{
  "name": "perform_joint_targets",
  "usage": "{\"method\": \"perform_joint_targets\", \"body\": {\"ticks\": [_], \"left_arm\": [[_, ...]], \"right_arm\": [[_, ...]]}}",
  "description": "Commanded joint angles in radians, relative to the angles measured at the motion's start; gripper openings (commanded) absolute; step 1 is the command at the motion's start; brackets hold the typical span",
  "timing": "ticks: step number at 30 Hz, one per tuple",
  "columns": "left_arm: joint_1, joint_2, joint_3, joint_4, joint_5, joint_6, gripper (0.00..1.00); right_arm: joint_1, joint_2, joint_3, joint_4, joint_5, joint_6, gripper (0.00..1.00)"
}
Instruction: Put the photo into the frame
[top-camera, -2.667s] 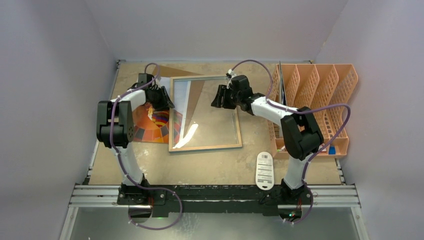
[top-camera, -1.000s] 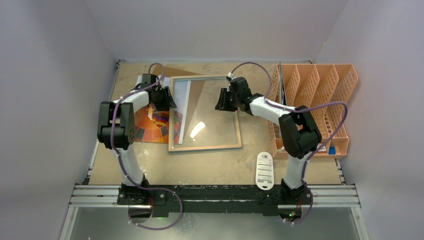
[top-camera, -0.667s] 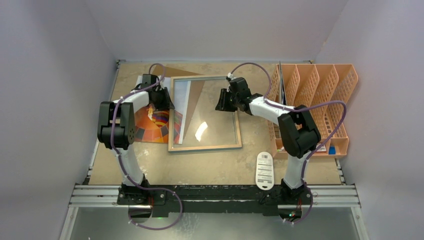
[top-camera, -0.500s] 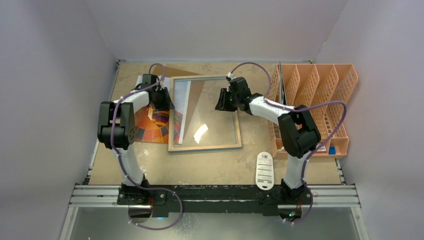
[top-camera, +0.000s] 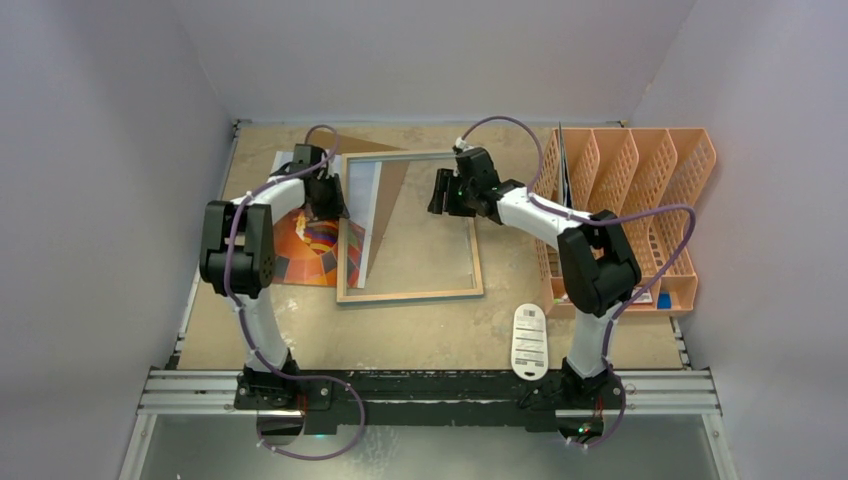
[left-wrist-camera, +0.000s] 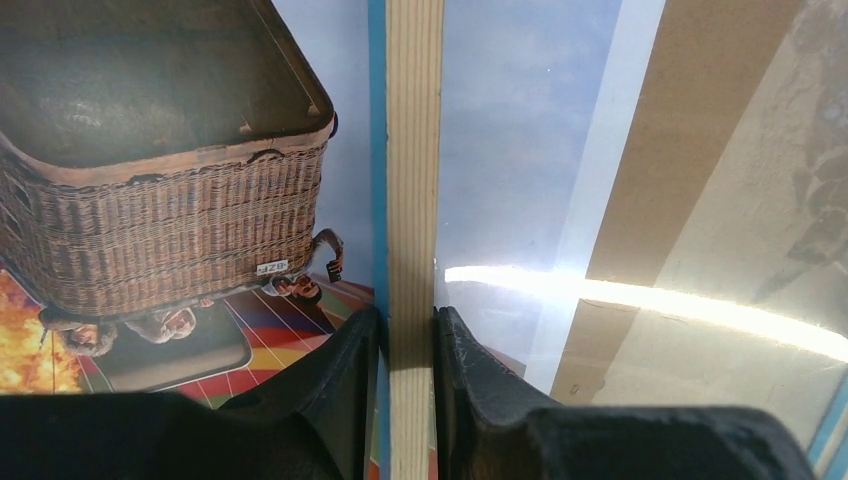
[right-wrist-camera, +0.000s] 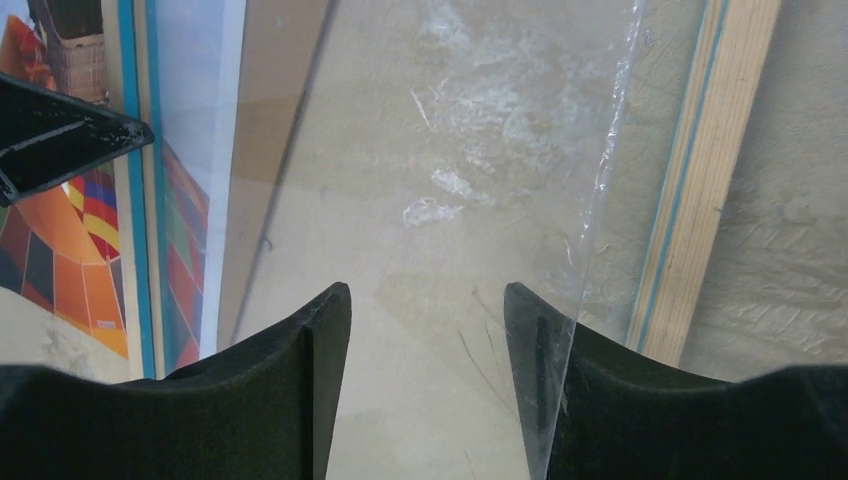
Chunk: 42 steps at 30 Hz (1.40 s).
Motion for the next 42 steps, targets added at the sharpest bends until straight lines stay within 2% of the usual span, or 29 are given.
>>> {"method": "perform_joint_targets", "body": {"ticks": [1, 14, 20, 25, 33, 38, 42], "left_arm": [[-0.019, 0.069, 0.002, -0.109, -0.127, 0.039, 0.03], [-0.029, 0.082, 0.012, -0.127, -0.138, 0.046, 0.02], [-0.029, 0.075, 0.017, -0.125, -0.105, 0.042, 0.06], [-0.029, 0.050, 0.036, -0.118, -0.046, 0.035, 0.14], [-0.027, -0.038, 0.109, -0.122, 0.044, 0.004, 0.39], [-0.022, -0.117, 0.119, -0.128, 0.005, -0.006, 0.52], [-0.012, -0.191, 0.092, -0.113, -0.093, -0.020, 0.56]], "right_arm": [[0.010, -0.055, 0.051, -0.050, 0.110, 0.000, 0.61], [0.021, -0.168, 0.026, -0.123, 0.496, 0.041, 0.68], [0.049, -0.161, 0.007, -0.028, 0.321, -0.066, 0.63], [0.099, -0.121, 0.011, -0.010, 0.287, -0.046, 0.61], [0.171, -0.073, 0.076, -0.015, 0.302, -0.043, 0.59], [0.264, -0.015, 0.157, -0.024, 0.298, -0.049, 0.61], [0.324, 0.040, 0.230, -0.001, 0.265, -0.047, 0.62]]}}
